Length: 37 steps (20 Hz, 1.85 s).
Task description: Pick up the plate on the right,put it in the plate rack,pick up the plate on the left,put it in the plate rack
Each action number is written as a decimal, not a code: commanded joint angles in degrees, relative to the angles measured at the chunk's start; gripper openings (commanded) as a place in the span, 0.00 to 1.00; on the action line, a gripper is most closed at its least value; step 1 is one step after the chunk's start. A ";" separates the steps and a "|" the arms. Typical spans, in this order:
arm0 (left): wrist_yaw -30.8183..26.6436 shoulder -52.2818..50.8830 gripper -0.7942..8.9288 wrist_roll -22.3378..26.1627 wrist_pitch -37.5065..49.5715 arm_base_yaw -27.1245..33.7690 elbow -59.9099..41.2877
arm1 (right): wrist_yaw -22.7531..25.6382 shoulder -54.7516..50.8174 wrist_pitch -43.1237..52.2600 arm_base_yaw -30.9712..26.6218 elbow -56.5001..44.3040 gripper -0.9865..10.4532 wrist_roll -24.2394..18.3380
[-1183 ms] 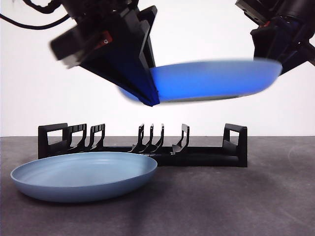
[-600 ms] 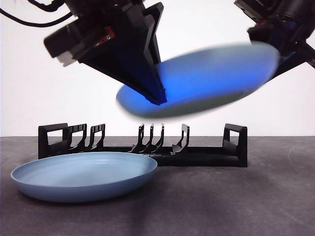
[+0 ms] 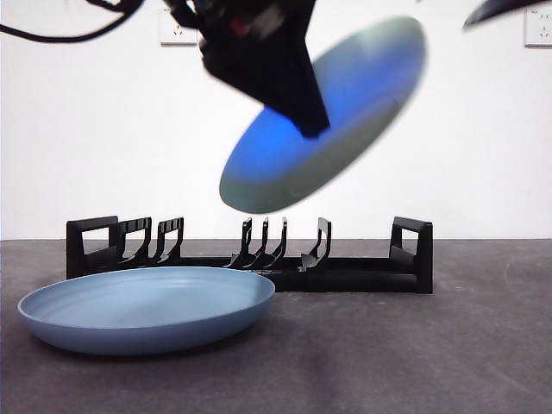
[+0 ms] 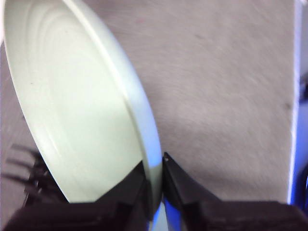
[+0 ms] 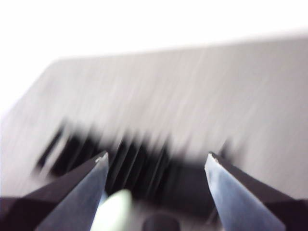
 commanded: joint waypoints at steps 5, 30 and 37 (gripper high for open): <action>13.09 -4.22 0.07 -18.40 4.04 17.99 5.66 | 6.03 -3.08 2.62 -0.04 0.02 0.39 1.38; 45.75 4.31 0.07 -26.60 9.79 52.70 6.45 | 5.60 -1.77 -8.44 0.04 0.02 0.38 0.22; 44.46 8.63 0.07 -25.24 9.75 52.57 6.45 | 5.60 -1.77 -9.25 0.04 0.02 0.38 0.02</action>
